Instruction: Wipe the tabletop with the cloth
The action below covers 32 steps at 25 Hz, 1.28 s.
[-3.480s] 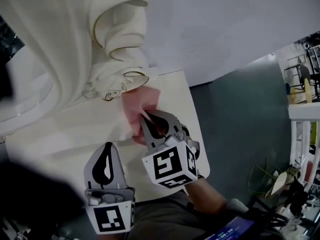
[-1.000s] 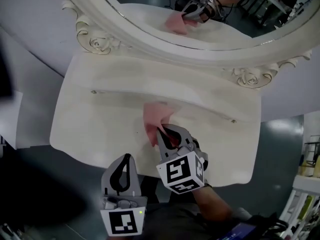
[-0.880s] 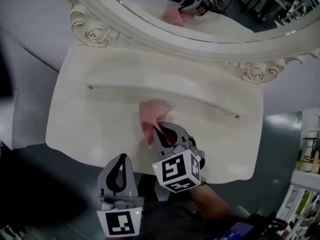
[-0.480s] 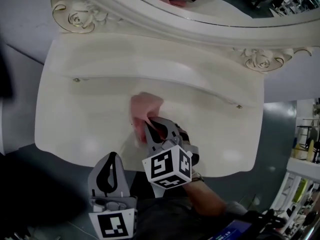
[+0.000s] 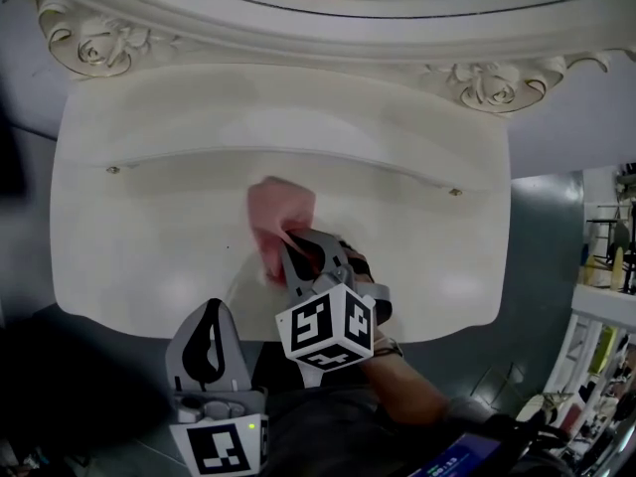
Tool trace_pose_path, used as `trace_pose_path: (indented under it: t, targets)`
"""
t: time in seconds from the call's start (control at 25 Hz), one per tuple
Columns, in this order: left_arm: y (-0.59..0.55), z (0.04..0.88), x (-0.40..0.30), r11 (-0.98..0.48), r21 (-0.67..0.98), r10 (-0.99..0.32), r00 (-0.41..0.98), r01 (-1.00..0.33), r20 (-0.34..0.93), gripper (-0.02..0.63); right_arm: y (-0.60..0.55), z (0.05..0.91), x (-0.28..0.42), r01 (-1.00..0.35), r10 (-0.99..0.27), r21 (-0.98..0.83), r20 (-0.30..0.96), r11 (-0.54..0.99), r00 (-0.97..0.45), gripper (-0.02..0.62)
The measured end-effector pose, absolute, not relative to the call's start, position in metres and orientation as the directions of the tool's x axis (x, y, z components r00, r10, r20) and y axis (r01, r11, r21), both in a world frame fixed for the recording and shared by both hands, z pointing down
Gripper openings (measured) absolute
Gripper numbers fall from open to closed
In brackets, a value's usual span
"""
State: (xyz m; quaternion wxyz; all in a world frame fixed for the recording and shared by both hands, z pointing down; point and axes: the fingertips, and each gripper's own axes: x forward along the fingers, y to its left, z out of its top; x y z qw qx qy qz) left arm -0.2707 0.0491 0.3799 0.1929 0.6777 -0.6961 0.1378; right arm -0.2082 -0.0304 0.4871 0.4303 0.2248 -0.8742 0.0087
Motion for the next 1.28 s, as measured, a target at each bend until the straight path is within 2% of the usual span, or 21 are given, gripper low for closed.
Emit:
trace_pose_path:
  t: [0.4,1.28]
  targets:
    - [0.028,0.38,-0.219,-0.047,0.075,-0.886,0.077,-0.996,0.457,0.015,-0.047,0.486,-0.151,-0.481,-0.422,0.164,0.758,0.861,-0.497,0.021]
    - [-0.029,0.371,-0.054,-0.278,0.058,-0.852,0.274,-0.959,0.446,0.015,-0.078,0.488,0.029,-0.67,-0.521,0.152,0.758,0.726,-0.392,0.021]
